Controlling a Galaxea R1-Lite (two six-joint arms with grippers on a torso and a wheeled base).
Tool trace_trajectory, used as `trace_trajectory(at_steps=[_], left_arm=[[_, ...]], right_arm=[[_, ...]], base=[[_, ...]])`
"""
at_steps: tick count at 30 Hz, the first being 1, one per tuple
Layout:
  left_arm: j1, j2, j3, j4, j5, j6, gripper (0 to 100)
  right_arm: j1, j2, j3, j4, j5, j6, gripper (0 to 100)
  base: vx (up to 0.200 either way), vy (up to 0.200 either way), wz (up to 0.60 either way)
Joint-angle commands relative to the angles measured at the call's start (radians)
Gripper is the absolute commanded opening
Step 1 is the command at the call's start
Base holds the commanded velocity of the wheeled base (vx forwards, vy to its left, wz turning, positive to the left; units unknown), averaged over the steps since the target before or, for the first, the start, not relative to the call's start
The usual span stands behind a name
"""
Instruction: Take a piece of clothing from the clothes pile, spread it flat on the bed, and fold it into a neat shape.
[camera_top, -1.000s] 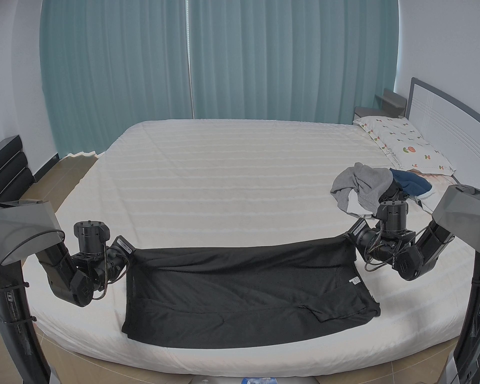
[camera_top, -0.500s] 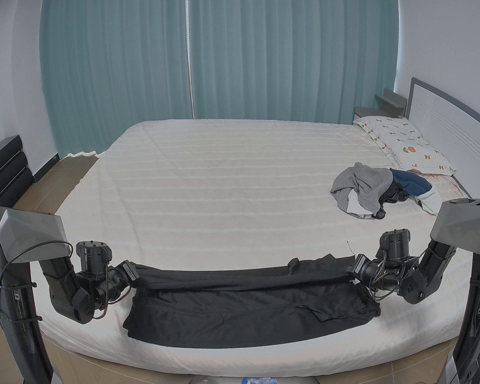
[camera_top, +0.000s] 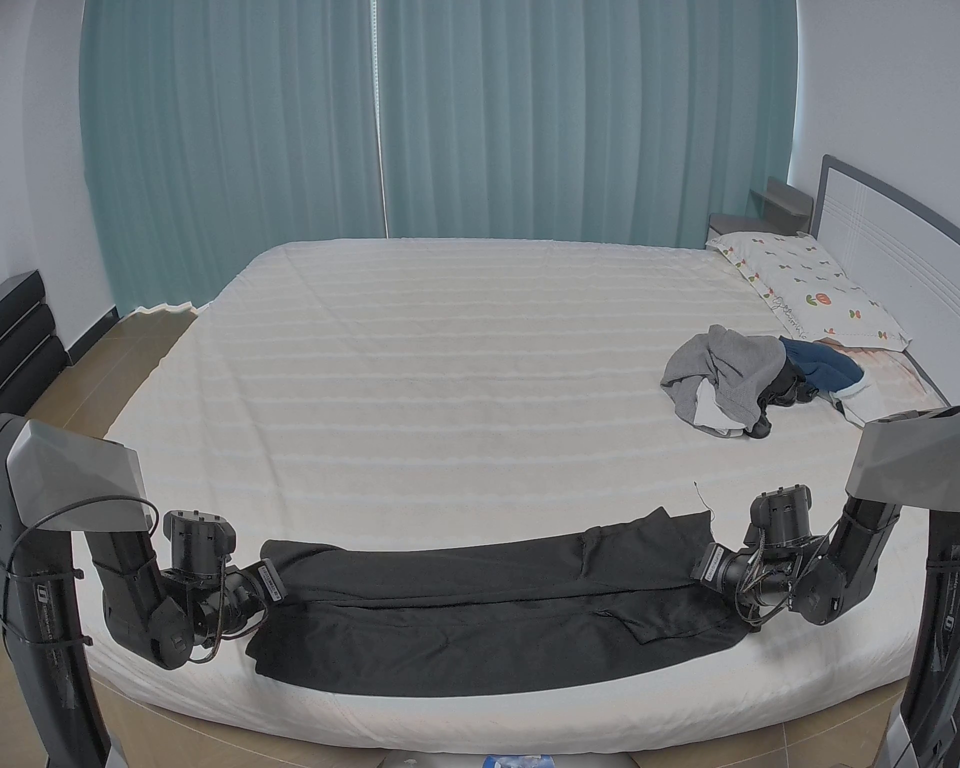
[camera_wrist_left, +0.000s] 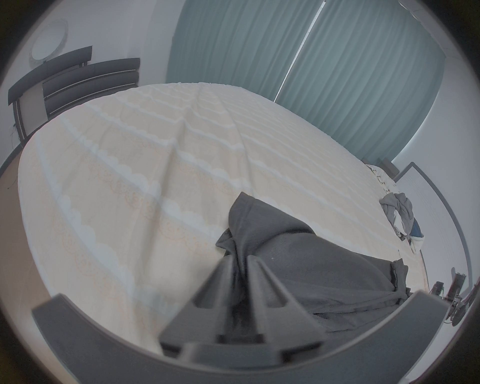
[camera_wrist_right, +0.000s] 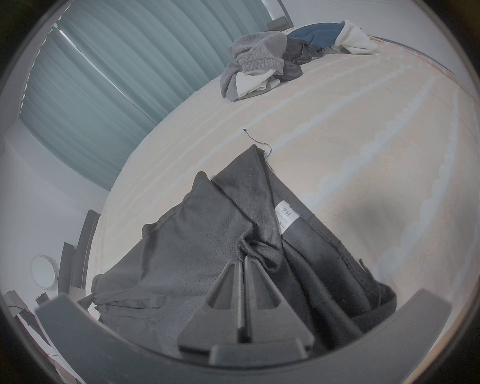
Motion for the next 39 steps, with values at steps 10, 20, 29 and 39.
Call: trace_trajectory(at_steps=[10, 20, 29, 39], left_arm=[[0.004, -0.099, 0.002, 0.06, 0.0, 0.009, 100], [0.044, -0.073, -0.166, 0.078, -0.055, -0.247, 100], [0.045, 0.103, -0.297, 0.079, -0.062, -0.255, 100], [0.048, 0.131, -0.294, 0.079, -0.062, -0.253, 0]], right_arm=[[-0.041, -0.062, -0.018, -0.007, 0.008, 0.012, 100], [-0.09, -0.045, -0.124, 0.006, 0.097, 0.193, 100], [-0.114, 0.006, -0.133, 0.006, 0.19, 0.202, 100], [-0.116, 0.024, -0.144, 0.009, 0.195, 0.214, 100]], base=[[0.0, 0.0, 0.0], [0.0, 0.0, 0.0], [0.0, 0.0, 0.0], [0.0, 0.0, 0.0]])
